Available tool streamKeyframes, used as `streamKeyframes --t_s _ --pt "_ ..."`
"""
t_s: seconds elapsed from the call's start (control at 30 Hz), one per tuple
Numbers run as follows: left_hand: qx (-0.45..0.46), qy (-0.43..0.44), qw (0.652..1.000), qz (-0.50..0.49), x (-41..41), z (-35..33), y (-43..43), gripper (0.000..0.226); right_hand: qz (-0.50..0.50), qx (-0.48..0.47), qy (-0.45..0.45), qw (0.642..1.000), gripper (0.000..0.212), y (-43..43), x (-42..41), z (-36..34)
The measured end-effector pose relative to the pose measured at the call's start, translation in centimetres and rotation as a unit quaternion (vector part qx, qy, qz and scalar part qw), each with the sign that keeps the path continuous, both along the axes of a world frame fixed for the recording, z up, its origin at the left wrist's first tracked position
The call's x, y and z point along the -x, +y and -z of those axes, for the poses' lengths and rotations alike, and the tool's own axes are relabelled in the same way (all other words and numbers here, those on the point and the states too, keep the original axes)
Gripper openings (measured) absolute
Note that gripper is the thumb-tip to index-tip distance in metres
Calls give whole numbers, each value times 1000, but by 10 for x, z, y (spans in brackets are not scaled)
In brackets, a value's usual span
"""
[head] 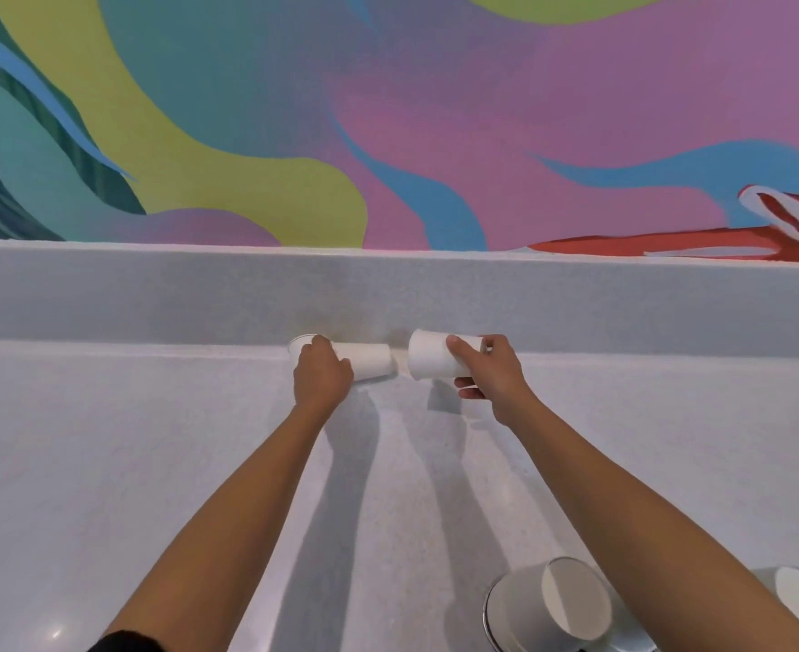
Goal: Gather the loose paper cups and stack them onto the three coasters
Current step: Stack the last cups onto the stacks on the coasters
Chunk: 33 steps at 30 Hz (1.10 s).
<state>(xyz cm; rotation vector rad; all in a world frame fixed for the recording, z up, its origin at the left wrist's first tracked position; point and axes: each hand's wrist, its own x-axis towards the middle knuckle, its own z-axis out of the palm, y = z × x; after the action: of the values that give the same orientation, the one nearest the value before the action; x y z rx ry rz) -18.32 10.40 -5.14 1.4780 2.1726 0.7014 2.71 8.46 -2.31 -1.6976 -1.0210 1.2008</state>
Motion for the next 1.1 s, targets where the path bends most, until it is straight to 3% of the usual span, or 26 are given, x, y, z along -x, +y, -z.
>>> streamKeyframes --t_s 0.13,0.3,0.47,0.6,0.77,0.93,1.03,1.1 --pt "44 -99 993 -55 -2 13 13 34 7 5 4 1000 48 5 -3 6" --pt "64 -271 952 -128 -4 30 25 13 14 19 -20 1000 56 9 -8 11" --pt "72 -461 878 -106 -22 13 13 21 38 35 -17 999 58 11 -16 16" --pt "86 -507 856 -49 -42 -6 -4 7 16 33 -6 999 57 8 -14 16" --pt "75 -447 891 28 -58 -14 -14 19 -9 30 0 1000 67 4 3 14" --pt "56 -345 925 152 -44 -25 -17 24 4 56 77 995 55 0 3 9" --pt "-17 -240 966 100 -26 -20 -15 21 11 72 114 991 50 -1 4 5" --pt "-80 -105 991 35 -13 -8 -9 25 10 73 125 989 50 0 4 3"
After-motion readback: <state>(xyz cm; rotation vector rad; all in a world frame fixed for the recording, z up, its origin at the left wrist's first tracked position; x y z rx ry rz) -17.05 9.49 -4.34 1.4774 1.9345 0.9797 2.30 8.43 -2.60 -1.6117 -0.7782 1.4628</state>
